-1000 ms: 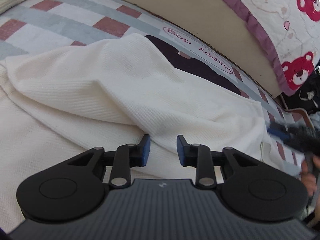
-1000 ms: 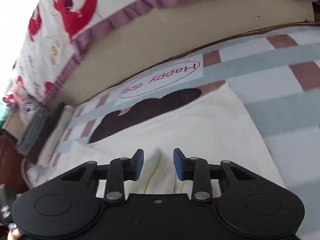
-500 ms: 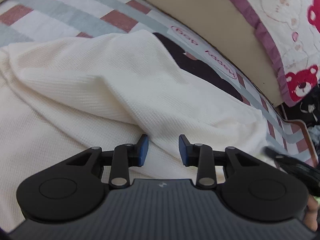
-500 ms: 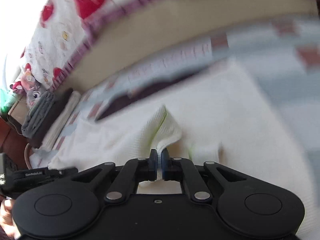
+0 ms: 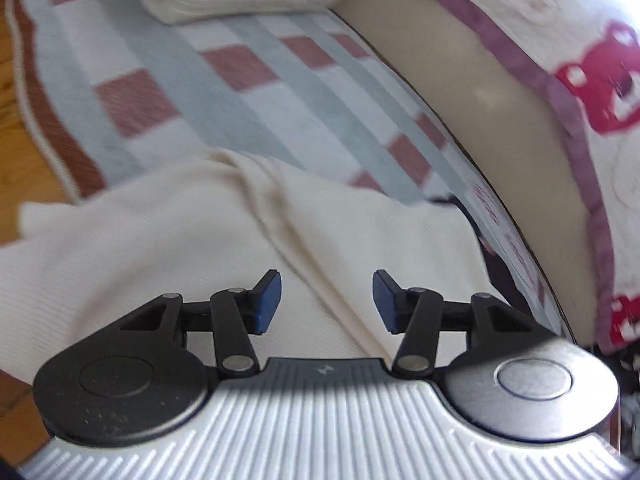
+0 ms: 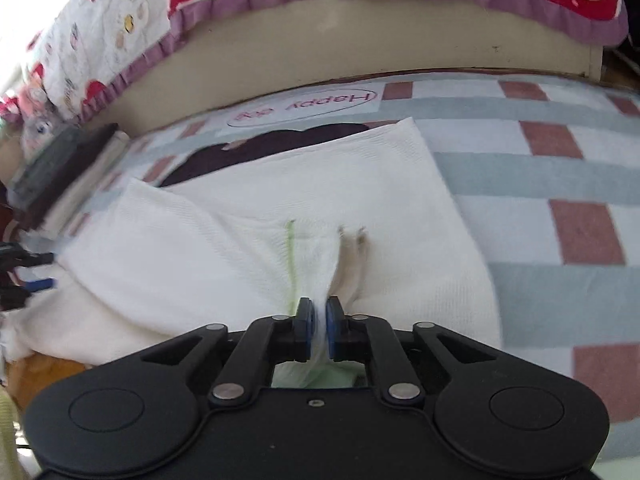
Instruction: Fold clothes
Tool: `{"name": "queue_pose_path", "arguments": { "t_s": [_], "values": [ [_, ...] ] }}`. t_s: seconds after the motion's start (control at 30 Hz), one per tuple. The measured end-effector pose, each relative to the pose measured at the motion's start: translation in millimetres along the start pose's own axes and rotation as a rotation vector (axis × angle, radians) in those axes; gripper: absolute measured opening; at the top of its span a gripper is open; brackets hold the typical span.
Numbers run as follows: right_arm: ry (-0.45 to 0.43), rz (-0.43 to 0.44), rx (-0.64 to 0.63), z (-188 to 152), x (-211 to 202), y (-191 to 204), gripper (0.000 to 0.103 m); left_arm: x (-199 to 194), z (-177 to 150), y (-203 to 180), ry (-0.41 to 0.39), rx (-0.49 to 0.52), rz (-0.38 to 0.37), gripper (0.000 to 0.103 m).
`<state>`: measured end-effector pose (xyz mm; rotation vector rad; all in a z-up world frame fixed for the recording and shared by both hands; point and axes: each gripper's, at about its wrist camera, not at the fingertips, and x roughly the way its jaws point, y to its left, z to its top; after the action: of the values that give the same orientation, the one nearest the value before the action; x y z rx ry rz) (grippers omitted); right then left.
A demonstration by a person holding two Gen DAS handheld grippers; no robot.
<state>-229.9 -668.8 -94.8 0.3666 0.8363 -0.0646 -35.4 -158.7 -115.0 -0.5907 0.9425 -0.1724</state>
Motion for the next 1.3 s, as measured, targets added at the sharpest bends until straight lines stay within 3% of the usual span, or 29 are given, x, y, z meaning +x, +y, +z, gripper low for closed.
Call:
{"name": "queue_pose_path", "arguments": {
  "t_s": [0.03,0.1,0.2,0.23,0.37,0.5,0.53,0.57,0.6,0.73,0.8,0.83,1.0,1.07,1.2,1.27,1.3],
  "values": [
    [0.013,-0.004,-0.02,3,0,0,0.015,0,2,4,-0.008,-0.013,0.007,0.055],
    [0.017,-0.015,-0.022,7,-2,-3,0.029,5,6,10,-0.009,-0.029,0.013,0.056],
    [-0.029,0.023,0.051,13,-6,-13,0.042,23,12,9,0.013,-0.016,-0.011,0.056],
    [-0.044,0.046,0.083,14,-6,-18,0.054,29,13,10,0.013,-0.017,-0.011,0.056],
    [-0.078,0.076,0.152,29,0,-26,0.056,49,19,13,-0.01,-0.035,-0.025,0.058],
    [-0.088,0.111,0.185,39,11,-33,0.062,59,27,1,-0.027,-0.012,0.012,0.057],
    [-0.063,0.118,0.175,39,18,-34,0.064,61,27,-5,-0.023,0.031,0.014,0.054],
    [-0.035,0.119,0.163,38,25,-34,0.064,63,27,-10,-0.019,0.075,0.016,0.044],
    [-0.007,0.116,0.148,37,32,-33,0.064,64,27,-14,-0.016,0.111,0.015,0.007],
    [0.021,0.141,0.036,22,52,-22,0.063,59,27,-10,-0.057,0.078,-0.039,0.007],
    [-0.038,0.142,-0.086,16,51,-11,0.022,53,29,-6,-0.091,0.035,-0.066,0.007],
    [-0.081,0.145,-0.111,17,44,-7,0.014,51,30,-4,-0.105,0.019,-0.077,0.007],
    [-0.275,0.14,-0.066,35,-2,1,0.012,51,27,-3,-0.111,0.015,-0.074,0.007],
    [-0.232,0.075,-0.077,36,11,-1,0.012,55,23,-1,-0.102,0.016,-0.054,0.008],
    [-0.03,-0.023,-0.012,29,59,-18,0.024,63,20,3,-0.053,0.056,0.002,0.015],
    [-0.043,0.007,0.089,32,51,-27,0.041,53,26,7,-0.027,0.027,-0.005,0.023],
    [-0.059,0.028,0.138,36,43,-32,0.046,45,29,11,-0.014,-0.007,-0.012,0.033]
  ]
}}
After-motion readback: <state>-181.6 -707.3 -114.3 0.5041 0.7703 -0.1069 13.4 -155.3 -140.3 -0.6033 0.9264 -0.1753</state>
